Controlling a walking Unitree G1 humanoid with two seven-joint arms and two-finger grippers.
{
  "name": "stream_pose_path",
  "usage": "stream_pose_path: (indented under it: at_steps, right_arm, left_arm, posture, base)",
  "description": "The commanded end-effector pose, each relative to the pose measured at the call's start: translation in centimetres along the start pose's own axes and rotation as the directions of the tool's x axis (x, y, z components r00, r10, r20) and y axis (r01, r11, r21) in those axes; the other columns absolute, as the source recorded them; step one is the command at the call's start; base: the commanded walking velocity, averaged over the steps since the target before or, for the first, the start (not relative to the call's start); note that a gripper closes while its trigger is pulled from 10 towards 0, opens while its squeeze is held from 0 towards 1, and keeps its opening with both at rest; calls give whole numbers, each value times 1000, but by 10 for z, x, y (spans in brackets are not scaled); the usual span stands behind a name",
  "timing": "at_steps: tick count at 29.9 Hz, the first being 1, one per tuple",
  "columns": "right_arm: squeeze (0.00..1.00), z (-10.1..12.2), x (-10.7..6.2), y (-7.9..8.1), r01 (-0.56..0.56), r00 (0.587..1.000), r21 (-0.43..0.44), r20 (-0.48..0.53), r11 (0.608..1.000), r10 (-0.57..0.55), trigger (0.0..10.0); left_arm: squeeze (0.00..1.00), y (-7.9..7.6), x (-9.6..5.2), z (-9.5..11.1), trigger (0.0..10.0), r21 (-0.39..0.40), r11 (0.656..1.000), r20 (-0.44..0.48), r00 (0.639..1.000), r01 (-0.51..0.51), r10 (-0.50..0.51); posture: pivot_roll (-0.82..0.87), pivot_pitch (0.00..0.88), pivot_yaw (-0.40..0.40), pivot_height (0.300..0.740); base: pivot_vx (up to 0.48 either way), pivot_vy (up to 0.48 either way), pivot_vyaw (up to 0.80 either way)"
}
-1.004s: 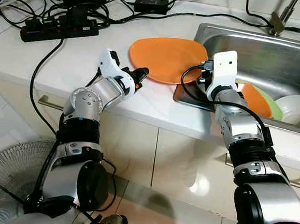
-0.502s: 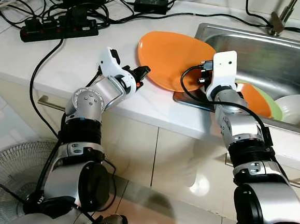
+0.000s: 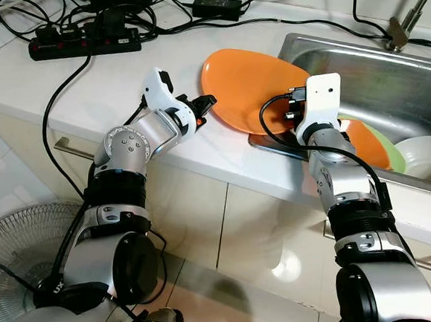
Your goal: Kitchen organization
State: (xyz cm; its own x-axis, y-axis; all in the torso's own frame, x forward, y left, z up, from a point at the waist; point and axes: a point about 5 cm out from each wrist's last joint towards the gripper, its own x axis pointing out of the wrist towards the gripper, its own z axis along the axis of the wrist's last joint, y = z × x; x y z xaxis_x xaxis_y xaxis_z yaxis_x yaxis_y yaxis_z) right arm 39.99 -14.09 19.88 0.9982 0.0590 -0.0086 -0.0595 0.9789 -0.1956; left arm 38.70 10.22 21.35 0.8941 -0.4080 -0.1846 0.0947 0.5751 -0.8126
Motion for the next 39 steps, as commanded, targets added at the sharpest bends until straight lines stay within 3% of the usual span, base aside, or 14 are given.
stream_pose_path:
  at_steps: [1,5,6,7,11,12,13,14,26,31,35,39]
  right_arm:
    - [0,2,-1,0,0,1000,24,9,1000,0,10000]
    - [0,3,-1,0,2,1000,31,15,1000,-3,10000]
    - [325,36,-2,-14,51,984,186,161,981,-82,10000]
    - [1000,72,-9,-34,60,931,371,314,927,-186,10000]
    - [1000,78,-11,-37,55,918,406,338,912,-206,10000]
    - [169,77,-11,-36,58,919,406,335,912,-207,10000]
    - [169,77,-11,-36,58,920,407,333,912,-207,10000]
    - [0,77,-11,-36,58,920,408,332,911,-207,10000]
    - [0,68,-12,-37,74,934,426,287,901,-212,10000]
    - [0,66,-12,-36,69,938,446,275,893,-210,10000]
    - [0,66,-12,-36,65,939,455,274,888,-209,10000]
    - [0,63,-13,-36,59,942,489,262,870,-211,10000]
  left_arm:
    - [0,-10,-1,7,0,30,999,25,999,29,-29]
    - [0,-12,-1,8,0,31,999,39,998,38,-39]
    - [0,-12,-2,8,10000,14,998,89,994,63,-64]
    - [0,-11,-4,9,10000,-6,996,152,985,89,-87]
    - [0,-10,-5,10,10000,-10,996,164,983,89,-86]
    - [0,-9,-5,10,10000,-9,996,165,983,85,-82]
    - [0,-8,-6,10,10000,-8,997,166,983,81,-79]
    - [0,-8,-6,11,10000,-8,997,167,983,79,-76]
    - [0,8,-17,21,10000,-43,997,256,966,59,-46]
    - [0,5,-24,26,10000,-125,979,324,939,159,-112]
    - [0,5,-25,25,10000,-147,971,332,934,187,-130]
    - [0,1,-26,23,10000,-231,936,361,917,265,-170]
  posture:
    - [111,110,78,740]
    - [110,109,78,740]
    - [98,98,69,740]
    - [102,99,68,740]
    - [102,100,69,740]
    - [102,100,69,740]
    - [100,101,69,740]
    - [101,101,69,740]
    - [109,107,66,740]
    - [112,107,60,740]
    - [112,107,60,740]
    - [111,106,57,740]
  base:
    - [0,0,0]
    - [0,0,0]
    - [0,0,0]
    - [0,0,0]
    - [0,0,0]
    - [0,0,0]
    - [0,0,0]
    - [0,0,0]
    - [0,0,0]
    - [0,0,0]
    - [0,0,0]
    - [0,0,0]
